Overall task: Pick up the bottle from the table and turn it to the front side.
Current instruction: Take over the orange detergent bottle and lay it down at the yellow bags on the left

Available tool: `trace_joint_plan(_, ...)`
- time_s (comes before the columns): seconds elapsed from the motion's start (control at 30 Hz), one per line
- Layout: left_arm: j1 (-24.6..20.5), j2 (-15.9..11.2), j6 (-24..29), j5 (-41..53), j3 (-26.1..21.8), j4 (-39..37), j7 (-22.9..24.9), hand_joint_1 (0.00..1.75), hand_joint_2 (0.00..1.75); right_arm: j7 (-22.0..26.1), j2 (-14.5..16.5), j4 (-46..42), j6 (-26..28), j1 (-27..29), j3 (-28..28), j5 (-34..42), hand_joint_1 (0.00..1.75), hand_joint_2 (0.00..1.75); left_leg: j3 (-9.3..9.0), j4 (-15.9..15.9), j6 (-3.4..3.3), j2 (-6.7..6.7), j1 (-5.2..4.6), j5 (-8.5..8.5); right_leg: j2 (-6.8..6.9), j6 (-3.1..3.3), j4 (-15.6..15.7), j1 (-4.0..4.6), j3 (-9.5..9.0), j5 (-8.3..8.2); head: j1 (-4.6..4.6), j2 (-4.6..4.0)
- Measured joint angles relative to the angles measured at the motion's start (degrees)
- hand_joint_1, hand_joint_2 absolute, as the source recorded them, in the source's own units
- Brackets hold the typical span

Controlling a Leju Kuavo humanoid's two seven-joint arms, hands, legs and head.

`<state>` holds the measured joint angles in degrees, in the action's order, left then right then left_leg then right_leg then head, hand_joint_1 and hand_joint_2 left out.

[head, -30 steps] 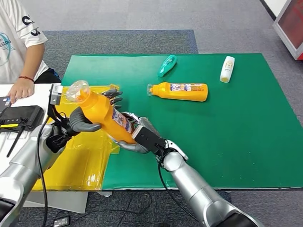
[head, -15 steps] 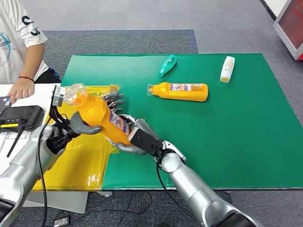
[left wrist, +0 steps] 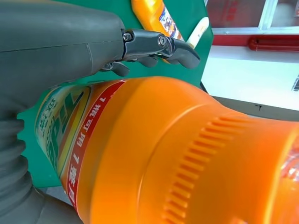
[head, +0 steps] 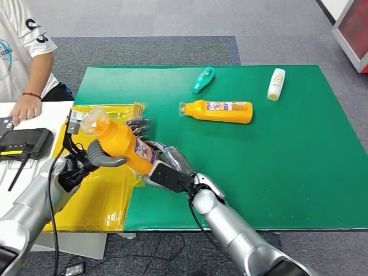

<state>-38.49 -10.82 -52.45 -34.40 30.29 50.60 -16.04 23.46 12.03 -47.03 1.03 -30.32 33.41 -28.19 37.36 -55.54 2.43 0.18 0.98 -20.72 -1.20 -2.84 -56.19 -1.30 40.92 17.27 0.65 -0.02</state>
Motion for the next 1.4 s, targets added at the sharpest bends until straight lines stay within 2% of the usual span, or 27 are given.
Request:
trace_joint_plan(0.23, 0.41, 0.0, 0.18, 0.27, -0.1, 0.02, -0.29, 0.0, 1.75, -0.18, 0.02, 0.2, 0.05, 0.29, 0.27, -0.02, 1.75, 1.75, -0.01, 0.0, -0.01, 0.0, 0.0, -0.01, 0.0, 0.0, 0.0, 0.0, -0.01, 0.01, -0.01, 0.0)
trace_joint_plan(0.27, 0.42, 0.0, 0.31, 0.48, -0.13, 0.07, -0.41, 0.04, 1.75, -0.17, 0.02, 0.24, 0.04, 0.29, 0.27, -0.03, 1.75, 1.75, -0.01, 0.0, -0.01, 0.0, 0.0, -0.01, 0.0, 0.0, 0.0, 0.0, 0.0, 0.01, -0.01, -0.01)
trace_joint_plan(0.3, 0.43, 0.0, 0.49, 0.73, -0.15, 0.14, -0.57, 0.4, 1.75, -0.17, 0.03, 0.3, 0.02, 0.3, 0.26, -0.03, 1.75, 1.75, -0.01, 0.0, -0.01, 0.0, 0.0, 0.0, 0.0, 0.0, 0.0, 0.0, 0.0, 0.0, -0.01, -0.01)
trace_joint_plan(0.4, 0.61, 0.07, 1.13, 1.5, -0.28, 0.46, -1.22, 1.67, 1.75, -0.16, 0.05, 0.45, -0.09, 0.35, 0.2, -0.03, 1.75, 1.75, -0.01, 0.0, -0.01, 0.0, 0.0, 0.0, 0.0, 0.0, 0.0, 0.0, 0.0, 0.0, -0.01, -0.01)
trace_joint_plan(0.43, 0.73, 0.11, 1.27, 1.73, -0.33, 0.61, -1.49, 1.75, 1.75, -0.16, 0.06, 0.48, -0.11, 0.38, 0.15, -0.03, 1.75, 1.75, -0.01, 0.0, -0.01, 0.0, 0.0, 0.0, 0.0, 0.0, 0.0, 0.0, 0.0, 0.0, -0.01, -0.01)
trace_joint_plan(1.33, 3.31, 1.42, 2.57, 4.95, -3.06, 3.16, -3.93, 1.75, 1.75, -0.16, 0.28, 0.65, -0.78, 0.85, -0.19, -0.98, 1.75, 1.75, -0.02, 0.0, -0.01, 0.0, 0.0, 0.0, 0.0, -0.01, 0.0, 0.0, -0.01, 0.0, -0.01, -0.01)
trace_joint_plan(1.37, 3.41, 1.45, 2.52, 4.99, -3.17, 3.22, -3.93, 1.75, 1.75, -0.16, 0.28, 0.65, -0.78, 0.85, -0.19, -0.99, 1.69, 1.75, -0.02, 0.0, -0.01, 0.0, 0.0, 0.0, 0.0, -0.01, 0.0, 0.0, -0.01, 0.0, 0.0, -0.01)
trace_joint_plan(1.4, 3.47, 1.49, 2.48, 5.02, -3.27, 3.28, -3.93, 1.75, 1.75, -0.16, 0.28, 0.65, -0.79, 0.84, -0.19, -0.99, 1.51, 1.75, -0.02, 0.0, -0.01, 0.0, 0.0, 0.0, 0.0, -0.01, 0.0, 0.0, -0.01, 0.0, -0.01, -0.01)
